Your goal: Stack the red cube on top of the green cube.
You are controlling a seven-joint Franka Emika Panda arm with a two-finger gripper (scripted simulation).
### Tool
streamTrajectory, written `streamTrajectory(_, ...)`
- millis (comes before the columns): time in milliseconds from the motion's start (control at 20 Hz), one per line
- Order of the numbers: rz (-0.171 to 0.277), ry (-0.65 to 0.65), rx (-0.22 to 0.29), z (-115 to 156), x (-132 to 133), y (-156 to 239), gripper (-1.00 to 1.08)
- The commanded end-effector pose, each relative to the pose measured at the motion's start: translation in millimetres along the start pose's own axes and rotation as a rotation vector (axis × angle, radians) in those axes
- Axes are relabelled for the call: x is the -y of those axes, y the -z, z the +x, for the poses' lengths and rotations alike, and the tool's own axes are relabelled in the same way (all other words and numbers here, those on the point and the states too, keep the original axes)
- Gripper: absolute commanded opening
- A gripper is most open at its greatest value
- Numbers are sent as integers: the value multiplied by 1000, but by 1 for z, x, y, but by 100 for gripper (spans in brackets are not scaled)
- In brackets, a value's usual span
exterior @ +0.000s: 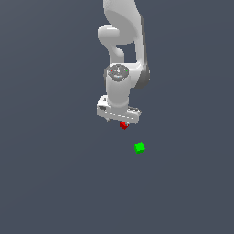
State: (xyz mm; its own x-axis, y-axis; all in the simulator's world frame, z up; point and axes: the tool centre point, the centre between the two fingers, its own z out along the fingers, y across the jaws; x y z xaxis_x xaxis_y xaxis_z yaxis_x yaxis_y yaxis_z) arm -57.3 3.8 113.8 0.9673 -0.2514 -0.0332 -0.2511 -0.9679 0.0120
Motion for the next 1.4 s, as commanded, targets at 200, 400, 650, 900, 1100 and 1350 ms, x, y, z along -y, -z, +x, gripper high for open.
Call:
streamTrajectory(200, 7, -158, -12, -25, 7, -17, 100)
streamTrajectory(400, 11, -247, -18, -38, 13, -27, 100)
streamTrajectory(650, 15, -330, -25, -50, 20, -37, 100)
streamTrajectory(900, 18, -384, -29, -57, 25, -43, 100)
streamTrajectory(1100, 19, -407, -31, -59, 28, -46, 100)
streamTrajectory(1350, 19, -410, -31, -59, 29, -46, 100)
